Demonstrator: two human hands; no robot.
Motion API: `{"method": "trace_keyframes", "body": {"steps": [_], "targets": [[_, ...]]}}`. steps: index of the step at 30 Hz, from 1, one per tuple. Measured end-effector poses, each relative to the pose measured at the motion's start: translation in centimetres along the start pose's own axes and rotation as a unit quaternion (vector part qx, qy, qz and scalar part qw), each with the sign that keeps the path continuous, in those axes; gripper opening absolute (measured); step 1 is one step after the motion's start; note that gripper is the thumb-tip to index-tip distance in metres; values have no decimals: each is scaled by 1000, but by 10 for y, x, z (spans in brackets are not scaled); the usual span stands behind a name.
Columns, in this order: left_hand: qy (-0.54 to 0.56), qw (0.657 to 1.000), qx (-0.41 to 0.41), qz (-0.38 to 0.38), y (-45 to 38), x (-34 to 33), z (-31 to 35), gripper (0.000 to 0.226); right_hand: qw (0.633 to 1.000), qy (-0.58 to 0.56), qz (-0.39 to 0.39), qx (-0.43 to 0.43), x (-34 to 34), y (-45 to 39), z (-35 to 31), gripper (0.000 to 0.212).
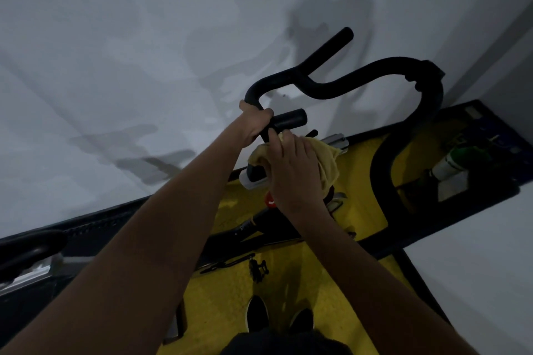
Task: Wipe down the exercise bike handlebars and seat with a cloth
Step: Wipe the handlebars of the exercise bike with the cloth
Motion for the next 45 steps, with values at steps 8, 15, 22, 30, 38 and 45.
{"method": "trace_keyframes", "body": {"steps": [8,15,22,30,38,45], "targets": [[32,998,-6,46,2,-3,-9,71,996,-59,-8,73,5,73,0,72],[-48,982,-125,132,43,-2,-2,58,988,-130,85,28,17,56,12,71],[-207,950,-170,158,87,-13,-15,79,990,-138,-15,-35,7,102,9,88],[-274,926,-146,214,109,-21,-19,95,966,-221,-75,-115,2,99,24,87],[-226,932,-122,254,119,-21,-26,73,958,-228,-108,-138,-7,98,31,77],[-183,937,-131,268,129,-27,-39,67,996,-59,-69,7,13,150,34,78]]}}
Point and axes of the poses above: each hand's wrist, its own y-axis away from the middle knuckle, its own x-axis out of the back of the hand, z = x × y, the point moved 9 cm from there along -y, towards the middle knuckle, and after that the axes turned 6 degrees about x, right-handed, at the moved point
